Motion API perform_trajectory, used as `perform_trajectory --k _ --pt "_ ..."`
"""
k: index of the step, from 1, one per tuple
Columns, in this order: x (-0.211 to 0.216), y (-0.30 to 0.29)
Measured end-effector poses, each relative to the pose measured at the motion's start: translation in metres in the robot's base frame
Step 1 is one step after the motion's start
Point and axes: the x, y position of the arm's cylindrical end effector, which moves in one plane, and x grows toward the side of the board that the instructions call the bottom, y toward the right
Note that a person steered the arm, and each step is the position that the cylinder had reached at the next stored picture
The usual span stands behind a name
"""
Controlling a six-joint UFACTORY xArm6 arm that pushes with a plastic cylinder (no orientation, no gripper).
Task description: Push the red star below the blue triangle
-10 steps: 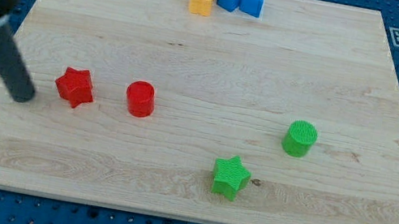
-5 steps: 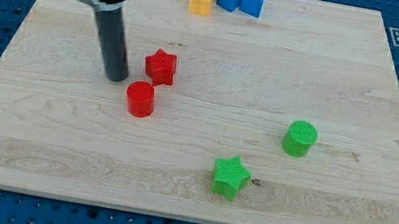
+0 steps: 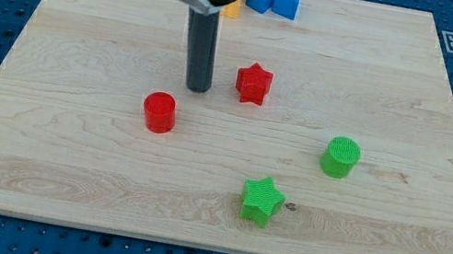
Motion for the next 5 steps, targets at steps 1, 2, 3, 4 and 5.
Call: perform_trajectory --k 1,2,3,4,5 --pt "0.011 0.026" --pt "-0.01 0.077" --pt "-0.05 0.098" --pt "-0.031 0.099" --pt "-0.006 0.127"
